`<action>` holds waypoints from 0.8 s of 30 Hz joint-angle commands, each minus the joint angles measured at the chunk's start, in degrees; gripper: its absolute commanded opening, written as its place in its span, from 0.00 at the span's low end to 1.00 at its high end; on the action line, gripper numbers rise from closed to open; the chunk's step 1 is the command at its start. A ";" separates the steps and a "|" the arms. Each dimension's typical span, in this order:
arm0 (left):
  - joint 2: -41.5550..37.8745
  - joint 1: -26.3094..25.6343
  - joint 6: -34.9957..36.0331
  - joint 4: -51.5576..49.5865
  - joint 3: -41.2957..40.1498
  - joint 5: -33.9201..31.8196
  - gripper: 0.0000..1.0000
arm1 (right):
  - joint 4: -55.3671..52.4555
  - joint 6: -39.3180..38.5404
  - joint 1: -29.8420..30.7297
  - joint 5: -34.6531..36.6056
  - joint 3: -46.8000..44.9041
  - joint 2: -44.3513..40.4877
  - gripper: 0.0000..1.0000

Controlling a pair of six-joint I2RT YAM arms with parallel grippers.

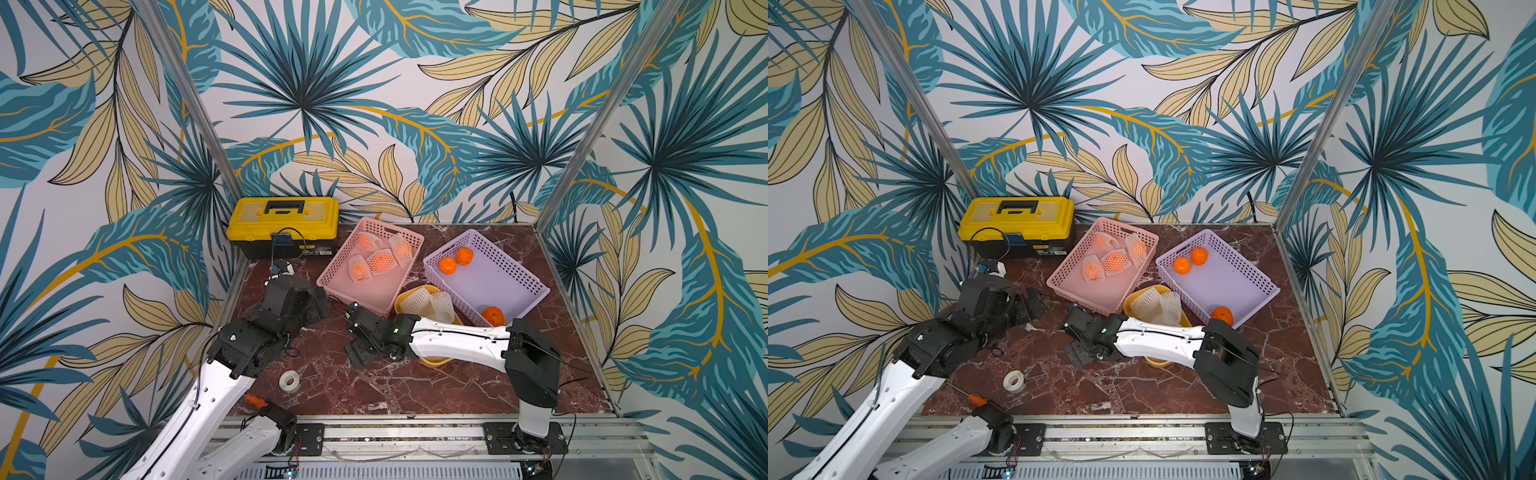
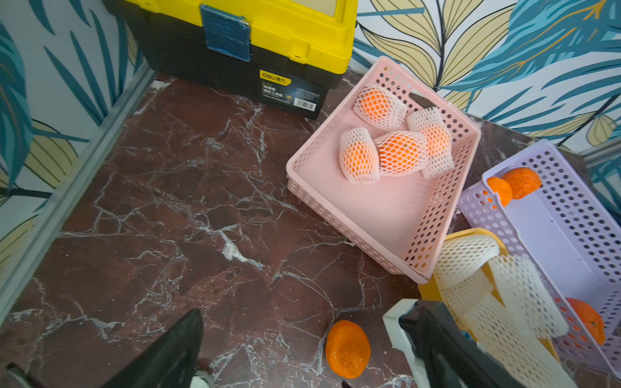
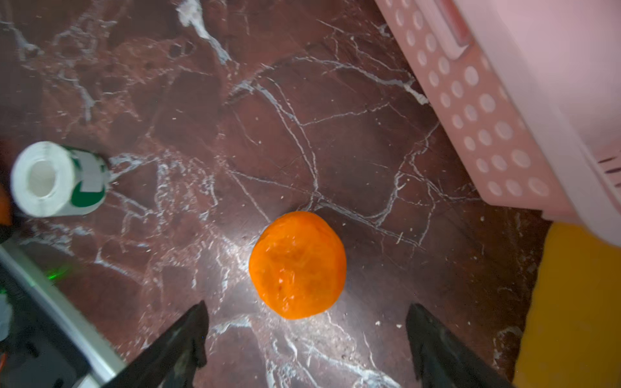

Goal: Remove foam nets from oranges
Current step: Pick up the orange from the center of the board.

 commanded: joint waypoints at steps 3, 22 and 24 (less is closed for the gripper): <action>-1.58 4.02 3.57 -0.89 -4.46 -5.35 1.00 | -3.64 3.89 0.04 1.61 3.59 4.80 0.94; 0.66 7.72 3.62 0.77 -6.78 0.46 1.00 | -8.71 6.45 -0.05 -2.18 10.38 13.68 0.68; 0.17 7.72 3.48 0.77 -6.77 0.45 1.00 | -8.26 6.95 -0.13 -1.79 9.98 12.79 0.61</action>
